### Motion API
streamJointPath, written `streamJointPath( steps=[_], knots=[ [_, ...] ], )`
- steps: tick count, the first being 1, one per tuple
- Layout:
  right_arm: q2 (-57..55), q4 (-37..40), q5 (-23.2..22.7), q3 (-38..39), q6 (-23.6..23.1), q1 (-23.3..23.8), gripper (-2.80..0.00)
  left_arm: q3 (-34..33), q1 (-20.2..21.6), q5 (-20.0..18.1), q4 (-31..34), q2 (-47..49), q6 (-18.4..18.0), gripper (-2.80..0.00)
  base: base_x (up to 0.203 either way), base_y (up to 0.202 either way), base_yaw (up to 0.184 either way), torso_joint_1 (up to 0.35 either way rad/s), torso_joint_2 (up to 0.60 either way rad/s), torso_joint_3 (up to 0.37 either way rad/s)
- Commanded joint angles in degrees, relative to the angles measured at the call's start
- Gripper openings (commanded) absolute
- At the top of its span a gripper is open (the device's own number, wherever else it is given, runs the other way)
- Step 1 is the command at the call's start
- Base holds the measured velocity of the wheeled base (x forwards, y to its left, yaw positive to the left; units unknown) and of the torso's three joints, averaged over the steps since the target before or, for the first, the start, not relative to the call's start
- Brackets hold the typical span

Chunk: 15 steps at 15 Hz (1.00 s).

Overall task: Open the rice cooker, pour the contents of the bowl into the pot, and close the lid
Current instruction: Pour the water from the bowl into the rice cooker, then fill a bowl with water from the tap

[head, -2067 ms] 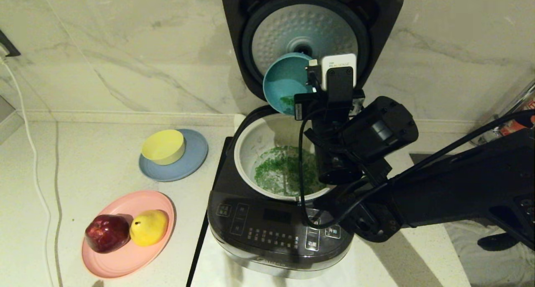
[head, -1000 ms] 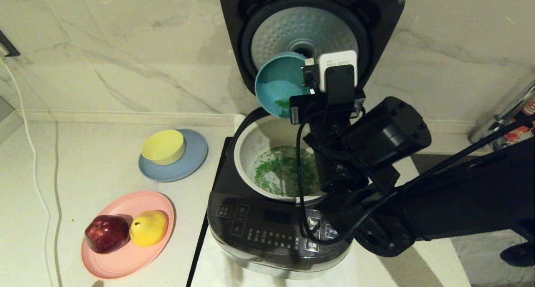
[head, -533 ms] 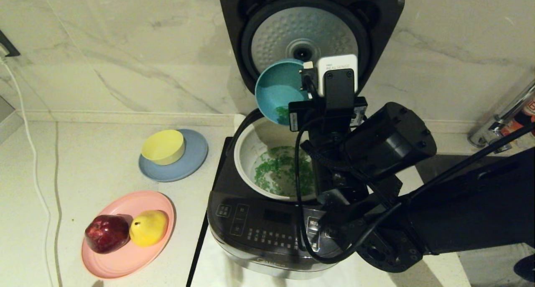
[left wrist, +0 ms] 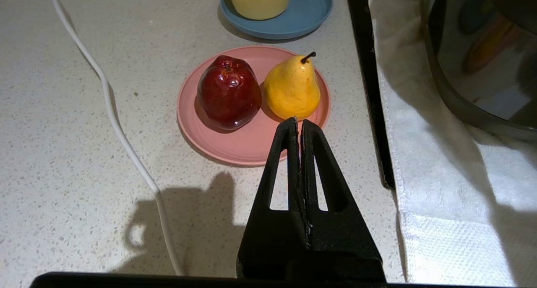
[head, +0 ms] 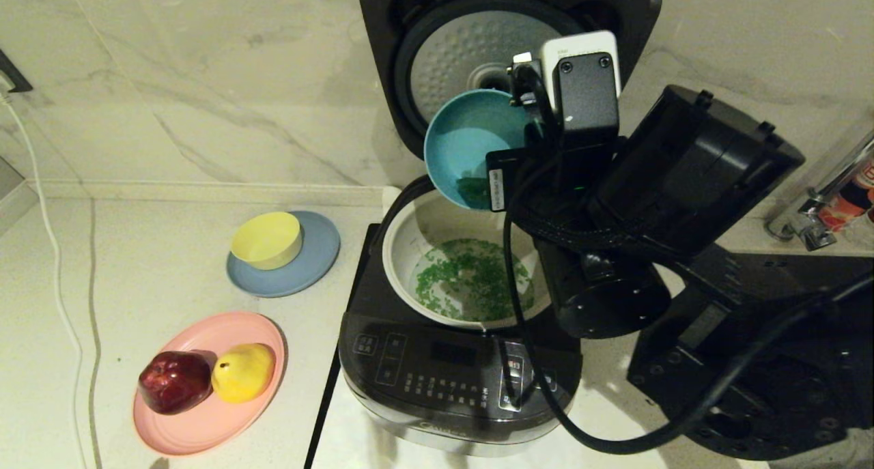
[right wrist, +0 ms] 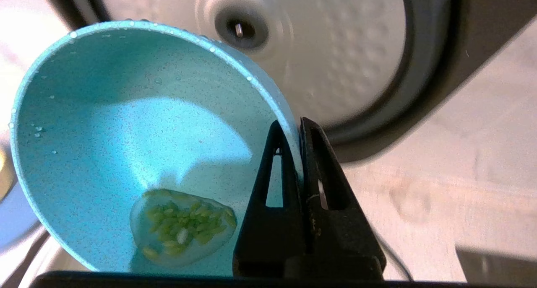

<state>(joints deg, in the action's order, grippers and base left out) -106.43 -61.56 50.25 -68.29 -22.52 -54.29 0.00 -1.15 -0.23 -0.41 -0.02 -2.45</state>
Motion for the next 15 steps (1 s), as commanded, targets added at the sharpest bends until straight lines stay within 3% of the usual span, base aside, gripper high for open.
streamJointPath(
  steps=[1,6,12,15],
  knots=[
    [7.8,16.9,0.4,-0.2,7.2,-0.7,-2.8,-0.5,0.0,0.0,0.0,-0.1,0.1,-2.8,0.0,0.0,0.0,0.0,0.0,0.0],
    [17.4,44.1,-0.2,-1.2,23.3,-0.8,-2.8,-0.5,0.0,0.0,0.0,-0.1,0.0,-2.8,0.0,0.0,0.0,0.0,0.0,0.0],
    [25.3,70.0,-1.9,-5.4,33.6,-1.0,-2.8,-0.5,0.0,0.0,0.0,-0.1,0.0,-2.8,0.0,0.0,0.0,0.0,0.0,0.0],
    [30.8,87.0,-4.5,-5.1,45.6,0.6,-2.8,-0.5,0.0,0.0,0.0,-0.1,0.0,-2.8,0.0,0.0,0.0,0.0,0.0,0.0]
  ],
)
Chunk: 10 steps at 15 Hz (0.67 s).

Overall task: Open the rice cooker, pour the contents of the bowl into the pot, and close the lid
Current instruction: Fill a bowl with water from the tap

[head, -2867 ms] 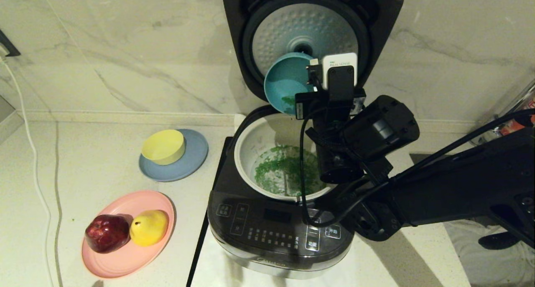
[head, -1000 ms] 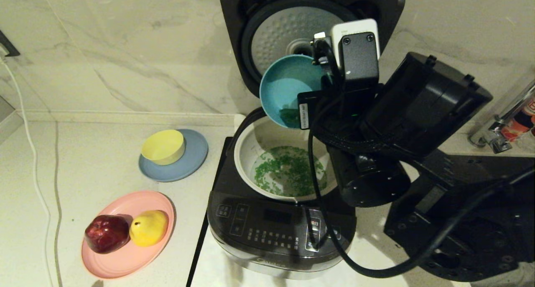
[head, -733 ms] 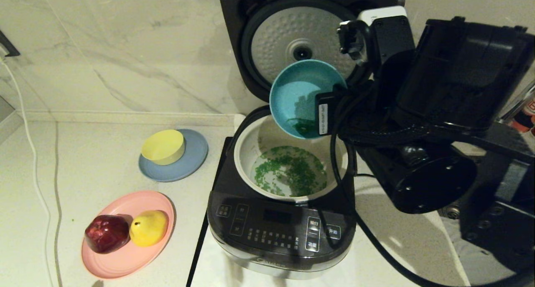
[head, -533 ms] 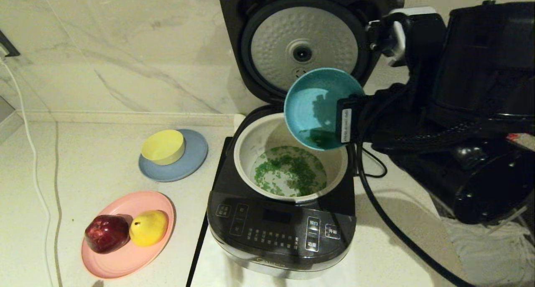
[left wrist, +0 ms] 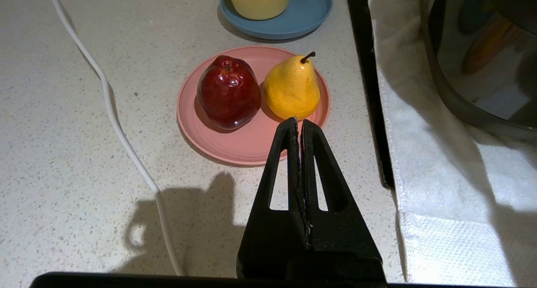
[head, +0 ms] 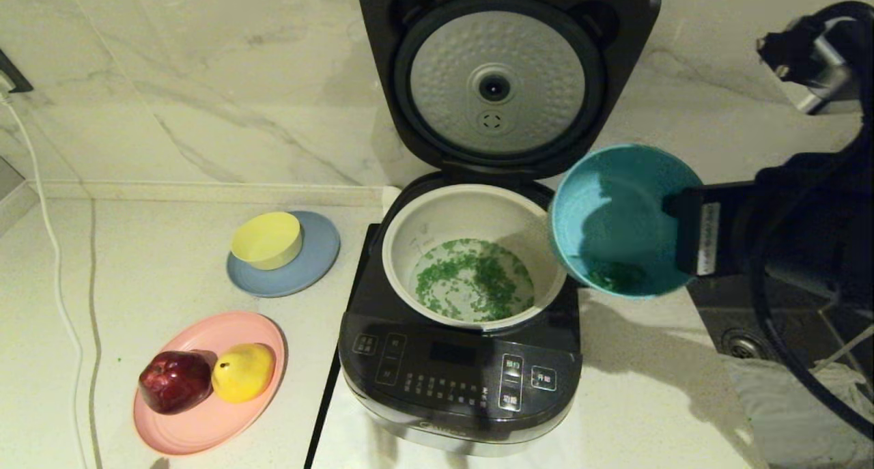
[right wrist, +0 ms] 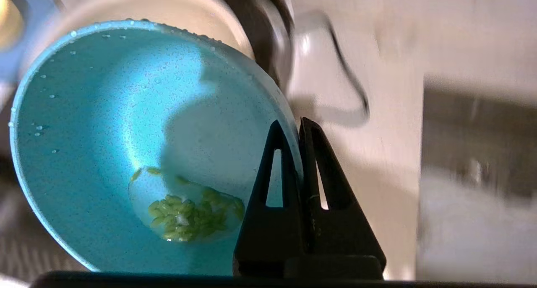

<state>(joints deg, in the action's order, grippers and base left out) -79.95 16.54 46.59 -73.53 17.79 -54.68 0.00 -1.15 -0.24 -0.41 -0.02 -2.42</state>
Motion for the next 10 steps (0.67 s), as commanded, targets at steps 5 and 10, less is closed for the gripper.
streamJointPath(
  steps=[5,10],
  knots=[
    [11.0,26.4,-17.4,1.5,16.0,22.8,-2.8,-0.5,0.0,0.0,0.0,-0.1,0.0,-2.8,0.0,0.0,0.0,0.0,0.0,0.0],
    [12.3,29.3,-35.0,7.4,16.2,51.6,-2.8,-0.5,0.0,0.0,0.0,-0.1,0.0,-2.8,0.0,0.0,0.0,0.0,0.0,0.0]
  ],
)
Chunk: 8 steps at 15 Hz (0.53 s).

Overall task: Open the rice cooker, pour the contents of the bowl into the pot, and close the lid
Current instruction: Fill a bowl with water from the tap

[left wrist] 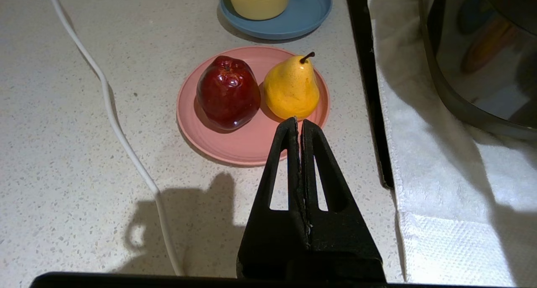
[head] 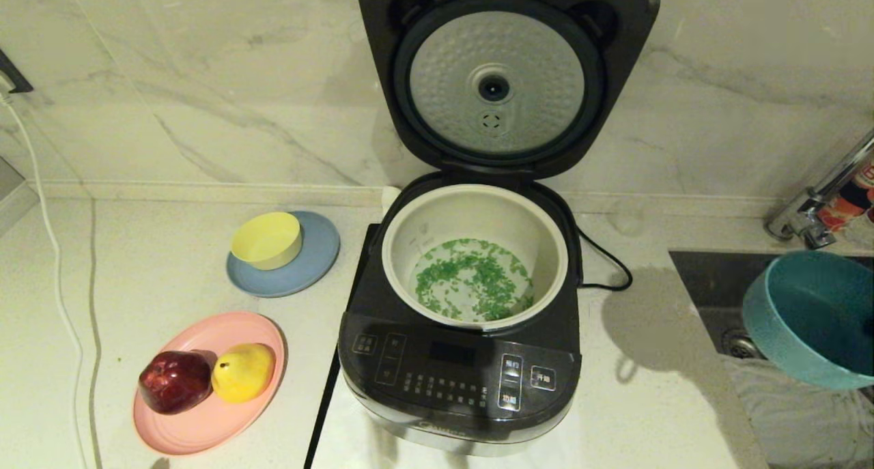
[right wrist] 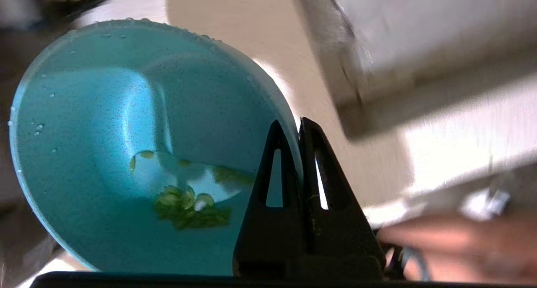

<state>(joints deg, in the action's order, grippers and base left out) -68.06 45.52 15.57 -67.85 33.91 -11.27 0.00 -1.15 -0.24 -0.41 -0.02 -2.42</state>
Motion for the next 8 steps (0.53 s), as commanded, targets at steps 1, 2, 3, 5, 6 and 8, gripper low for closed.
streamJointPath(
  steps=[1,2,3,5,6,8],
  knots=[
    [-0.2,-0.2,-7.0,2.9,-0.2,13.9,-2.8,-0.5,0.0,0.0,0.0,-0.1,0.0,-2.8,0.0,0.0,0.0,0.0,0.0,0.0],
    [-1.2,-1.4,-9.5,4.1,-0.5,19.3,-2.8,-0.5,0.0,0.0,0.0,-0.1,0.0,-2.8,0.0,0.0,0.0,0.0,0.0,0.0],
    [-2.7,-3.5,-11.9,5.5,-0.7,24.8,-2.8,-0.5,0.0,0.0,0.0,-0.1,0.0,-2.8,0.0,0.0,0.0,0.0,0.0,0.0],
    [-6.5,-8.5,-15.5,7.7,-0.9,34.8,-2.8,-0.5,0.0,0.0,0.0,-0.1,0.0,-2.8,0.0,0.0,0.0,0.0,0.0,0.0],
    [-8.4,-10.5,-17.5,8.3,-1.1,39.4,-2.8,-0.5,0.0,0.0,0.0,-0.1,0.0,-2.8,0.0,0.0,0.0,0.0,0.0,0.0],
    [-11.5,-13.6,-21.4,8.8,-2.6,47.9,-2.8,-0.5,0.0,0.0,0.0,-0.1,0.0,-2.8,0.0,0.0,0.0,0.0,0.0,0.0]
  ],
)
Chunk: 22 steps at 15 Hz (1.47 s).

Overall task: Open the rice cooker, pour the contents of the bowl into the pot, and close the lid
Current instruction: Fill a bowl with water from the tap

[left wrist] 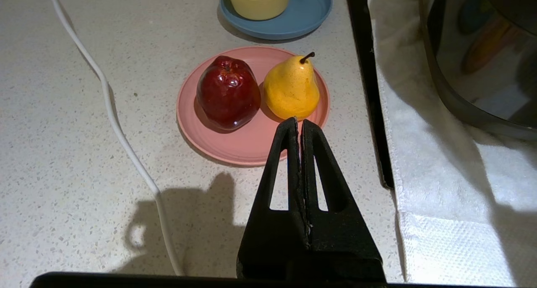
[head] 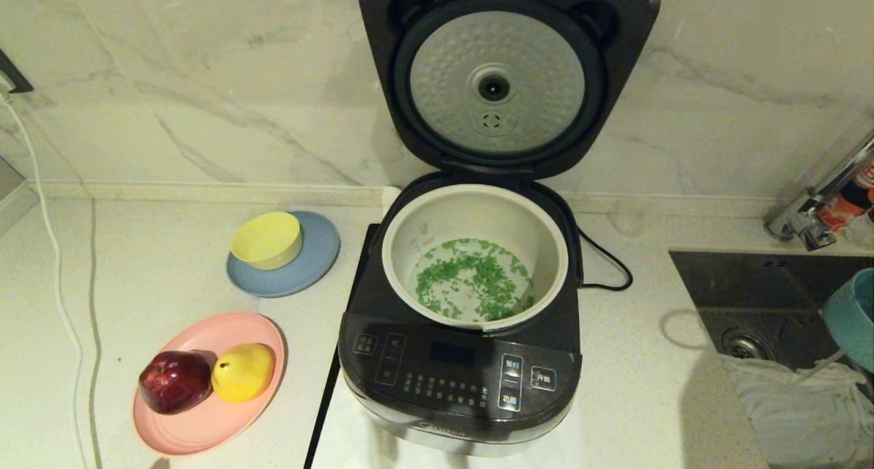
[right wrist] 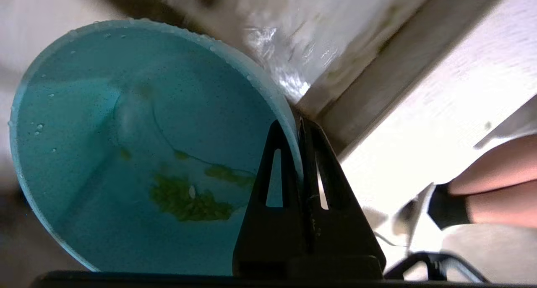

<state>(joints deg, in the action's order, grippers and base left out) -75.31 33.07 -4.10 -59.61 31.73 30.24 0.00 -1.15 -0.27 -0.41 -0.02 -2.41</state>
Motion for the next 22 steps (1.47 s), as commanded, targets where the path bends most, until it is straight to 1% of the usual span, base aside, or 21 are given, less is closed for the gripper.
streamJointPath(
  steps=[1,4,6,7,11,14,17,22],
  knots=[
    [-6.3,-3.4,-3.4,0.7,-1.4,10.9,-2.8,-0.5,0.0,0.0,0.0,-0.1,0.0,-2.8,0.0,0.0,0.0,0.0,0.0,0.0],
    [-14.8,-9.5,-6.1,0.8,-4.5,20.7,-2.8,-0.5,0.0,0.0,0.0,-0.1,0.0,-2.8,0.0,0.0,0.0,0.0,0.0,0.0],
    [-19.3,-11.9,-8.7,0.2,-6.2,24.9,-2.8,-0.5,0.0,0.0,0.0,-0.1,0.0,-2.8,0.0,0.0,0.0,0.0,0.0,0.0],
    [-20.9,-13.1,-9.8,-0.3,-6.4,26.2,-2.8,-0.5,0.0,0.0,0.0,-0.1,0.0,-2.8,0.0,0.0,0.0,0.0,0.0,0.0],
    [-25.6,-17.9,-10.2,-1.8,-6.7,27.5,-2.8,-0.5,0.0,0.0,0.0,-0.1,0.0,-2.8,0.0,0.0,0.0,0.0,0.0,0.0],
    [-28.7,-17.9,-10.1,-5.7,-6.4,27.8,-2.8,-0.5,0.0,0.0,0.0,-0.1,0.0,-2.8,0.0,0.0,0.0,0.0,0.0,0.0],
    [-30.4,-18.0,-10.2,-6.7,-6.4,27.7,-2.8,-0.5,0.0,0.0,0.0,-0.1,0.0,-2.8,0.0,0.0,0.0,0.0,0.0,0.0],
    [-33.5,-18.0,-10.2,-11.0,-6.1,27.7,-2.8,-0.5,0.0,0.0,0.0,-0.1,0.0,-2.8,0.0,0.0,0.0,0.0,0.0,0.0]
  ],
)
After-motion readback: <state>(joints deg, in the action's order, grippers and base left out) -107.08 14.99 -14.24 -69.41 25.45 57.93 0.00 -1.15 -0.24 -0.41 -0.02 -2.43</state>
